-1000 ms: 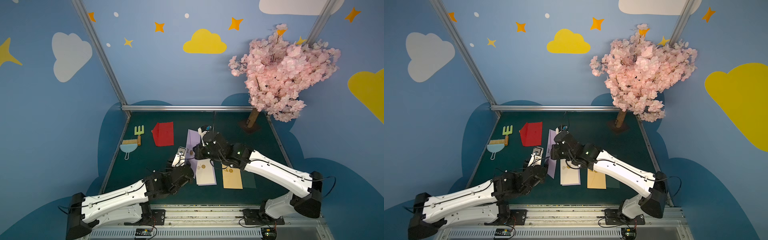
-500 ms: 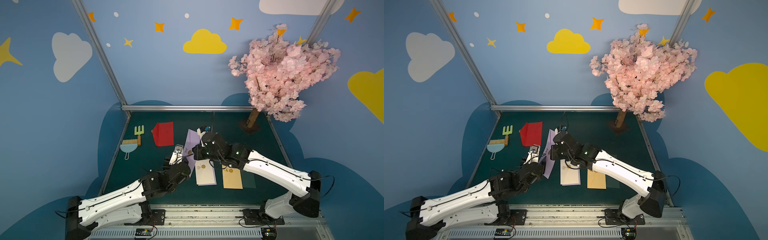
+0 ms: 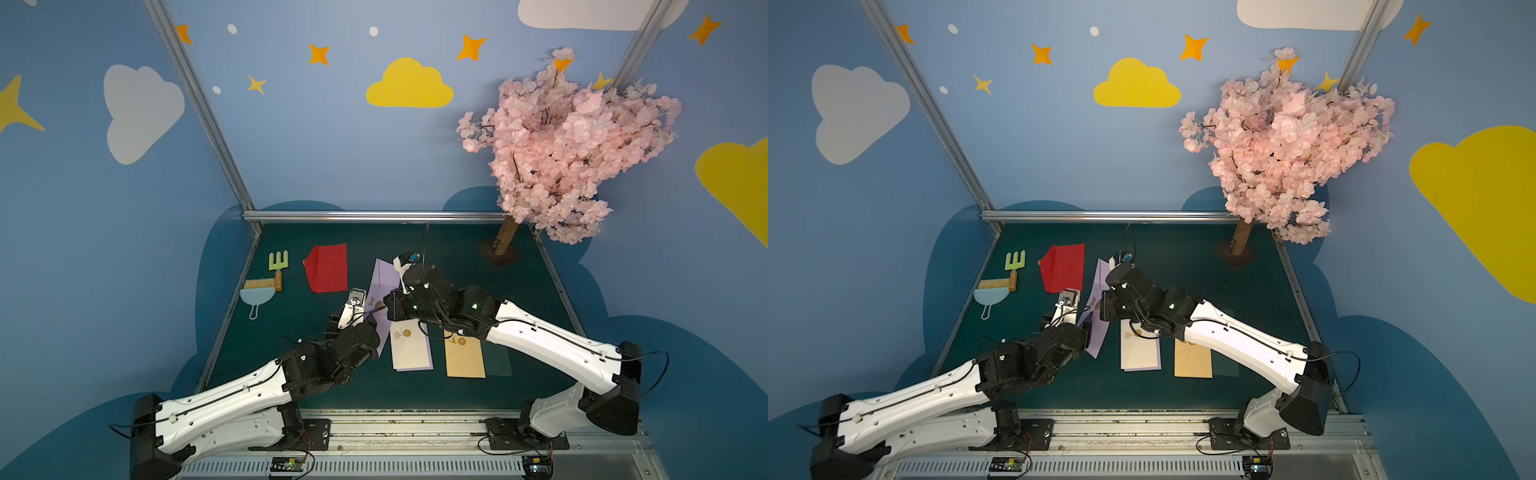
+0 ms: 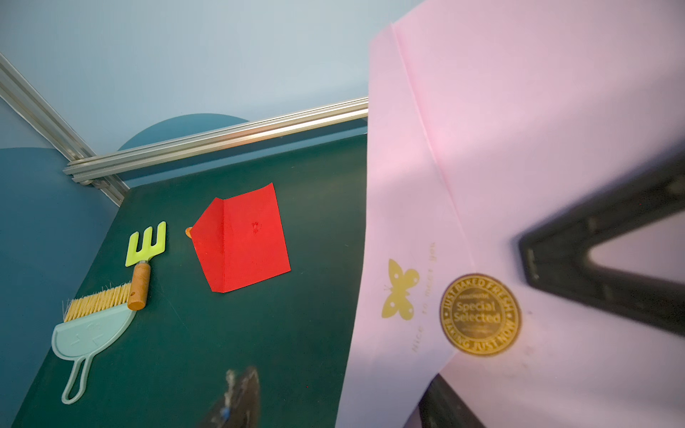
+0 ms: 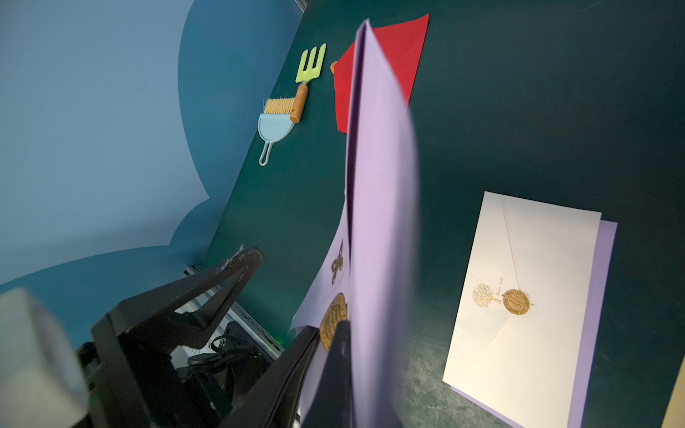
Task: Open the envelope
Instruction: Open the envelope flap on the envelope.
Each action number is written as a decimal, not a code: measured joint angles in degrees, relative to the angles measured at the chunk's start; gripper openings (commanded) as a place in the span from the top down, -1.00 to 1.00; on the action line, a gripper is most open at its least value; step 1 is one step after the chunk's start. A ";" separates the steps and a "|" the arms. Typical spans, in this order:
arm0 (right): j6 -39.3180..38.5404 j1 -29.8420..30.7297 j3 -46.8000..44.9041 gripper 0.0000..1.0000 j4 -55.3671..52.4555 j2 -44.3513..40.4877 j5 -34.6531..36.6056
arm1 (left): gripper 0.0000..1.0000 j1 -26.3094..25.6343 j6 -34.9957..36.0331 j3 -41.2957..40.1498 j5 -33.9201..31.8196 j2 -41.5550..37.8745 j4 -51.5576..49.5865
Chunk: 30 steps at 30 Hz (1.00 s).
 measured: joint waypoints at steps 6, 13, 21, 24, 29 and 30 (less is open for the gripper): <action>0.13 0.15 0.00 1.00 0.00 0.00 0.00 | -0.37 0.09 -0.02 0.00 0.13 -0.55 -0.02; 0.13 0.24 0.00 1.00 -0.11 0.00 -0.20 | -0.37 0.22 -0.50 -0.02 0.11 -0.66 -0.02; 0.11 0.26 0.00 1.00 -0.11 0.00 -0.46 | -0.39 0.42 -1.42 -0.22 -0.04 -1.95 -0.11; 0.09 0.26 0.00 1.00 -0.09 -0.02 -0.66 | -0.39 0.74 -1.68 -0.37 -0.15 -2.89 -0.50; -0.13 0.26 -0.85 1.00 0.72 -0.63 -1.92 | -0.40 2.08 -2.60 -1.79 -0.46 -6.19 -2.27; -0.26 0.26 -1.51 1.00 1.25 -1.11 -2.47 | -0.40 2.47 -2.80 -2.10 -0.52 -6.95 -2.84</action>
